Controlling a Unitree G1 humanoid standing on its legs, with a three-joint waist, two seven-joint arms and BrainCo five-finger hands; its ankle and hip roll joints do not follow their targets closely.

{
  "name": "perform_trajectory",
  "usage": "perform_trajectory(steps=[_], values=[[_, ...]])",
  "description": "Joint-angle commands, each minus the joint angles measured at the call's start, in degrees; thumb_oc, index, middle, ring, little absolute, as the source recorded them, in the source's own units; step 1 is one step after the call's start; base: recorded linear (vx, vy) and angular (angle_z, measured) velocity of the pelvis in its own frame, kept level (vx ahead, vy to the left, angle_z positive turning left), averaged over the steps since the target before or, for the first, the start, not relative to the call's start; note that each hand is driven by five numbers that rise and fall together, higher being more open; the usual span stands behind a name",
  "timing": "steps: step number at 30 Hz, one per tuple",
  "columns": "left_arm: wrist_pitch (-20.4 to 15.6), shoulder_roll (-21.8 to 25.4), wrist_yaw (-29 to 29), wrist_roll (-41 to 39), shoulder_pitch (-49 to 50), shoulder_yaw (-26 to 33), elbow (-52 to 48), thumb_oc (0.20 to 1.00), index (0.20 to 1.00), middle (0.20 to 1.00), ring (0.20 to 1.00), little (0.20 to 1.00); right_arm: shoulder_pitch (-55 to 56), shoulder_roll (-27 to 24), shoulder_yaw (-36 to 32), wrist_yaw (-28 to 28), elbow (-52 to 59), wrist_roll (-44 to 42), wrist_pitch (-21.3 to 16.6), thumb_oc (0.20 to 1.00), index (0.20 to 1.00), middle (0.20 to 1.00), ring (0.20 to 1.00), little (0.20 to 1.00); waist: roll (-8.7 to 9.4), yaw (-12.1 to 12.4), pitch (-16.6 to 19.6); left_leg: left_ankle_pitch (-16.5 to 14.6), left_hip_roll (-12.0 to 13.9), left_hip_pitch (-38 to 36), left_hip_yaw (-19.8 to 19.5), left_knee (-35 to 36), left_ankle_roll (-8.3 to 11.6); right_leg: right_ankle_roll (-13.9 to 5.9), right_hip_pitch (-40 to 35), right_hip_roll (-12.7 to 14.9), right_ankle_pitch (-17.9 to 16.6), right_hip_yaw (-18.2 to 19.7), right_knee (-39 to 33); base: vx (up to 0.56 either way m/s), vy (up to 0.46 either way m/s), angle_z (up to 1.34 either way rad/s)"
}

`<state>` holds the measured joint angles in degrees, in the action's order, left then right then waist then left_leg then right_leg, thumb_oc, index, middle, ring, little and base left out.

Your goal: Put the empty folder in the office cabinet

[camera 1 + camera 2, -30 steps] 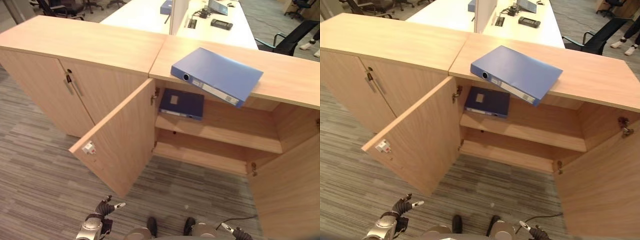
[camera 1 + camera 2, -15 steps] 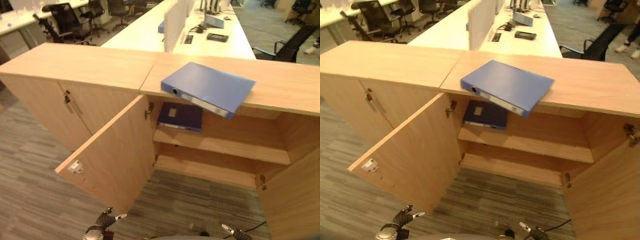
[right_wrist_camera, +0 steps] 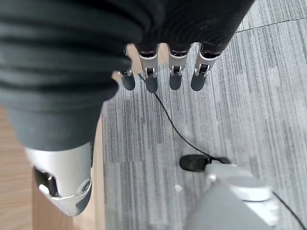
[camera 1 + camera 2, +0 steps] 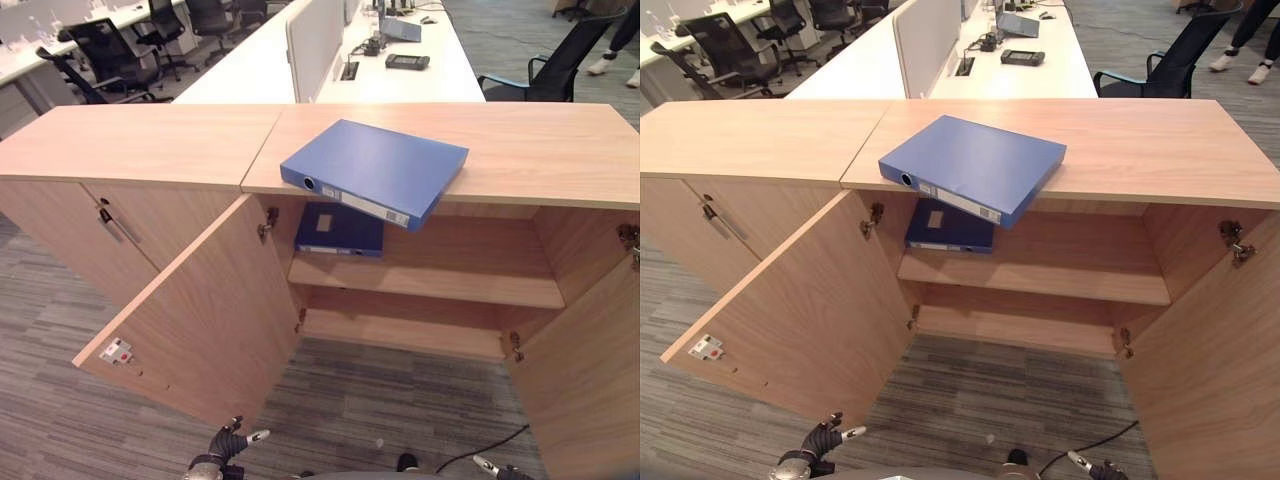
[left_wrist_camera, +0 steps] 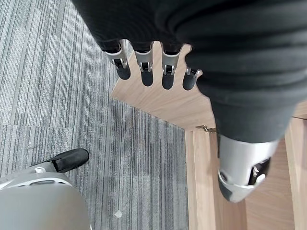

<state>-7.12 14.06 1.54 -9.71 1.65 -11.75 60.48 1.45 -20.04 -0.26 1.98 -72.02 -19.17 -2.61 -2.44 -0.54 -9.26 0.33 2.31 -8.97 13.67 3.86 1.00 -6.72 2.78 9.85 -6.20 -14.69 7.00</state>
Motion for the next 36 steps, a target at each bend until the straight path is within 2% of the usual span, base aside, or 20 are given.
perform_trajectory(steps=[1,3,4,6,8,10,13,14,16,18,19,20,23,25,28,29,30,32,34,36], values=[[-1.5,2.3,0.0,1.8,-3.5,-0.3,0.5,1.000,1.000,1.000,1.000,1.000,-2.7,1.7,0.0,-0.4,-1.3,-2.9,-0.9,1.000,1.000,1.000,1.000,1.000,-0.49,-0.9,-2.7,-3.1,3.7,-2.3,0.4,0.6,3.86,-8.28,1.5,7.4,0.8,2.7,5.1,0.08,-0.111,-0.50],[-1.5,2.7,0.0,1.5,-3.6,0.0,1.1,1.000,1.000,1.000,1.000,1.000,-2.3,2.0,-0.1,-0.4,-1.3,-2.6,-0.9,1.000,1.000,1.000,1.000,1.000,-0.34,-0.6,-2.3,-3.0,4.9,-1.7,0.8,0.5,4.98,-8.09,0.0,11.1,-0.6,1.2,-0.1,0.06,-0.225,0.04],[-1.5,2.8,0.2,1.2,-3.5,0.4,1.2,1.000,1.000,1.000,1.000,1.000,-2.2,2.1,-0.4,-0.4,-1.4,-2.6,-0.8,1.000,1.000,1.000,1.000,1.000,-0.07,-0.7,-2.2,-3.0,5.5,-1.8,0.6,0.6,5.69,-8.08,1.2,13.2,-2.7,0.8,-2.6,0.11,-0.245,0.07],[-1.5,3.3,0.4,1.1,-3.3,1.0,1.4,1.000,1.000,1.000,1.000,1.000,-1.8,2.3,-0.5,-0.5,-1.6,-1.8,-0.4,1.000,1.000,1.000,1.000,1.000,0.37,-0.8,-1.6,-3.3,6.3,-1.9,0.4,0.4,6.58,-8.28,0.8,14.5,-4.8,0.2,-7.2,0.15,-0.248,-0.21],[-1.8,3.5,0.6,1.1,-3.1,1.4,1.5,1.000,1.000,1.000,1.000,1.000,-1.0,2.4,-0.6,-0.6,-2.2,-1.3,-0.3,1.000,1.000,1.000,1.000,1.000,1.47,0.0,-0.1,-3.6,6.3,-2.3,0.5,0.4,7.57,-8.28,-0.9,14.5,-5.8,-0.5,-9.8,0.18,-0.221,-0.06],[-1.8,3.3,0.8,0.4,-2.9,2.1,1.4,1.000,1.000,1.000,1.000,1.000,-0.7,2.1,-0.1,-0.6,-2.5,-0.1,-0.1,1.000,1.000,1.000,1.000,1.000,1.47,0.3,0.7,-3.2,7.4,-2.6,0.6,0.4,8.60,-8.28,-1.2,13.5,-6.1,-1.6,-10.4,0.18,-0.230,0.03],[-2.0,2.9,1.3,-1.0,-2.6,2.5,1.1,1.000,1.000,1.000,1.000,1.000,-0.6,1.6,0.8,-0.4,-2.4,0.3,-0.3,1.000,1.000,1.000,1.000,1.000,1.01,-0.1,1.5,-2.1,10.2,-2.5,-0.7,0.4,10.13,-8.28,-2.0,10.6,-3.9,-0.9,-10.5,0.17,-0.260,0.03],[-2.1,2.5,1.2,-1.7,-2.7,2.3,0.7,1.000,1.000,1.000,1.000,1.000,-1.0,0.9,1.1,-0.3,-2.2,0.1,-0.6,1.000,1.000,1.000,1.000,1.000,0.43,-0.2,1.6,-1.2,11.9,-2.4,-1.5,0.3,10.82,-7.92,-2.3,8.7,-2.2,-0.6,-10.8,0.14,-0.211,0.14],[-2.0,2.2,1.3,-1.7,-2.8,2.2,0.9,1.000,1.000,1.000,1.000,1.000,-1.3,0.4,1.4,-0.2,-2.2,0.1,-0.7,1.000,1.000,1.000,1.000,1.000,-0.03,-0.3,1.7,-0.8,12.5,-2.2,-1.8,0.2,11.12,-7.54,-2.5,7.8,-1.4,-0.7,-10.8,0.11,-0.173,0.16],[-2.1,1.8,1.3,-2.1,-3.1,2.0,0.7,1.000,1.000,1.000,1.000,1.000,-1.8,-0.4,1.5,-0.1,-2.0,-0.6,-1.1,1.000,1.000,1.000,1.000,1.000,-0.97,-0.6,1.6,0.1,14.3,-1.8,-2.7,-0.7,11.82,-6.35,-3.0,5.4,0.7,-0.4,-10.8,0.12,-0.197,-0.02],[-2.1,1.8,1.4,-2.4,-3.3,1.8,0.5,1.000,1.000,1.000,1.000,1.000,-2.1,-0.7,1.6,0.0,-2.0,-1.0,-1.2,1.000,1.000,1.000,1.000,1.000,-1.31,-0.6,1.5,1.0,15.0,-1.5,-3.1,-1.5,12.19,-5.95,-3.2,4.6,1.4,-0.3,-10.9,0.13,-0.239,-0.07],[-2.0,1.7,1.4,-2.6,-4.0,1.3,-0.2,1.000,1.000,1.000,1.000,1.000,-2.6,-1.3,1.8,0.1,-1.8,-1.7,-1.5,1.000,1.000,1.000,1.000,1.000,-1.98,-0.8,1.2,3.2,16.3,-0.1,-4.4,-4.2,12.67,-4.69,-4.2,2.8,3.1,-0.4,-10.9,0.14,-0.239,-0.04],[-1.8,1.5,1.3,-3.1,-4.7,0.9,-1.3,1.000,1.000,1.000,1.000,1.000,-2.5,-2.0,1.5,0.3,-1.8,-2.3,-1.6,1.000,1.000,1.000,1.000,1.000,-2.35,-1.0,0.2,7.9,17.9,2.5,-6.8,-10.4,12.99,-2.57,-6.8,1.1,5.0,-1.9,-11.2,0.10,-0.169,0.14],[-1.7,1.3,1.4,-3.8,-5.0,0.8,-1.8,1.000,1.000,1.000,1.000,1.000,-2.4,-2.3,1.3,0.4,-1.6,-3.2,-1.6,1.000,1.000,1.000,1.000,1.000,-1.75,-1.2,-0.9,10.1,17.8,4.1,-7.9,-14.3,12.73,-1.60,-8.2,0.6,5.6,-2.3,-11.6,0.07,-0.136,0.33],[-1.5,1.0,1.6,-3.5,-5.2,0.9,-1.6,1.000,1.000,1.000,1.000,1.000,-2.5,-3.0,1.2,0.5,-1.9,-3.1,-1.3,1.000,1.000,1.000,1.000,1.000,-1.44,-1.2,-1.6,9.7,17.8,5.2,-7.5,-16.1,12.28,-1.70,-9.3,0.5,6.7,-3.0,-12.0,0.06,-0.073,0.16],[-1.5,0.8,1.6,-3.4,-5.3,0.7,-1.3,1.000,1.000,1.000,1.000,1.000,-2.5,-3.1,1.2,0.6,-2.1,-3.2,-1.2,1.000,1.000,1.000,1.000,1.000,-1.45,-1.0,-1.8,8.9,17.3,5.8,-7.8,-15.3,12.18,-1.82,-9.3,0.7,6.7,-3.2,-12.0,0.08,0.014,-0.02],[-1.6,0.4,1.7,-3.4,-5.5,0.5,-0.6,1.000,1.000,1.000,1.000,1.000,-2.6,-3.4,0.6,0.8,-2.3,-3.6,-1.2,1.000,1.000,1.000,1.000,1.000,-0.94,-0.8,-1.6,3.9,14.9,7.0,-7.9,-10.7,11.46,-2.51,-9.2,1.3,7.1,-3.7,-12.0,0.09,0.019,0.07],[-1.7,0.3,1.7,-3.2,-5.6,0.2,-0.1,1.000,1.000,1.000,1.000,1.000,-2.7,-3.3,0.3,1.0,-2.3,-3.7,-1.4,1.000,1.000,1.000,1.000,1.000,-0.88,-0.3,-1.4,3.4,13.5,8.3,-7.7,-7.0,11.36,-3.01,-9.1,1.3,7.3,-3.6,-12.0,0.11,0.084,0.14],[-1.7,0.3,1.7,-2.9,-5.7,0.0,0.3,1.000,1.000,1.000,1.000,1.000,-2.9,-3.3,0.3,1.1,-2.3,-3.6,-1.4,1.000,1.000,1.000,1.000,1.000,-0.70,0.1,-1.3,4.2,12.9,9.4,-7.7,-5.6,11.39,-3.18,-9.2,1.3,7.5,-3.3,-12.0,0.09,0.080,0.16],[-1.8,0.7,1.9,-3.1,-6.1,0.1,1.3,1.000,1.000,1.000,1.000,1.000,-3.4,-2.8,0.8,1.3,-1.9,-3.5,-1.4,1.000,1.000,1.000,1.000,1.000,-0.05,1.8,-2.0,5.5,11.7,14.0,-9.9,-5.6,11.27,-3.23,-10.2,1.1,8.3,-1.9,-12.0,0.11,0.105,0.04]])
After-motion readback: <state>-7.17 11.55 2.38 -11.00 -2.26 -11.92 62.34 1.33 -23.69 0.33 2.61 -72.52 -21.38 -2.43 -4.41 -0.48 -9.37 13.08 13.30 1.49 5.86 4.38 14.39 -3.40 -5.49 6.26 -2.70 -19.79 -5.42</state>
